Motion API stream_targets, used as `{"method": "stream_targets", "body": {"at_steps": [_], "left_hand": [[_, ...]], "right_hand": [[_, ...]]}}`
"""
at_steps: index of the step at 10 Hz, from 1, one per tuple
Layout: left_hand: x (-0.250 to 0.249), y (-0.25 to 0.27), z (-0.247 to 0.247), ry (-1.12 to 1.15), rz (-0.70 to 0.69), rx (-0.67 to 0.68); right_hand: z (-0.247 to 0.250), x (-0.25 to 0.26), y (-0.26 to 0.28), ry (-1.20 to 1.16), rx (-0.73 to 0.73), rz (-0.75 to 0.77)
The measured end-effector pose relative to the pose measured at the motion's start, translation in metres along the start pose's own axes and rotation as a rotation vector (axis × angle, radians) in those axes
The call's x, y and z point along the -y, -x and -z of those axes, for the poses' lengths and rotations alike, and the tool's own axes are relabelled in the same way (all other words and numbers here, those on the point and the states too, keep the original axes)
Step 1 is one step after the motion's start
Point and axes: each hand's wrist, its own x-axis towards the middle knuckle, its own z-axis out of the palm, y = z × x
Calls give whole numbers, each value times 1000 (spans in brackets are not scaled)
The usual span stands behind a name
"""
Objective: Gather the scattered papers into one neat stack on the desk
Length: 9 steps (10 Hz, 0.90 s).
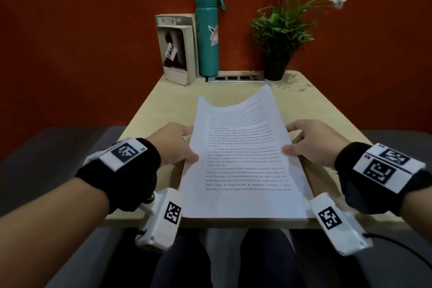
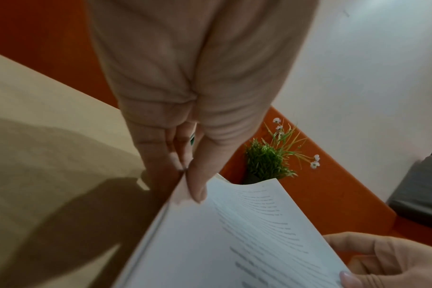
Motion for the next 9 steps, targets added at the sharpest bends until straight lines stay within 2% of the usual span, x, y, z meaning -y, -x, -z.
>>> {"method": "stream_targets", "body": {"at_steps": [2, 3, 4, 5, 6, 7, 8, 9], "left_hand": [[4, -6, -4, -102, 49, -6], [0, -6, -3, -214, 128, -2], [-25, 4, 6, -382, 112, -49], [-59, 9, 11, -634, -70, -72], [-74, 9, -3, -841, -144, 104], [-68, 3, -23, -962, -111, 234], [-57, -6, -29, -968, -127, 244], [-44, -13, -28, -883, -118, 276]], "right_hand": [[-4, 1, -2, 90, 30, -65], [-3, 11, 2, 253, 35, -103], [3, 30, 8, 420, -10, -69], [8, 52, 11, 385, 6, 123], [2, 71, 12, 478, 175, 217], [-12, 77, 6, 626, 327, 183], [-23, 71, -4, 692, 352, 202], [-33, 57, -9, 674, 303, 247]]}}
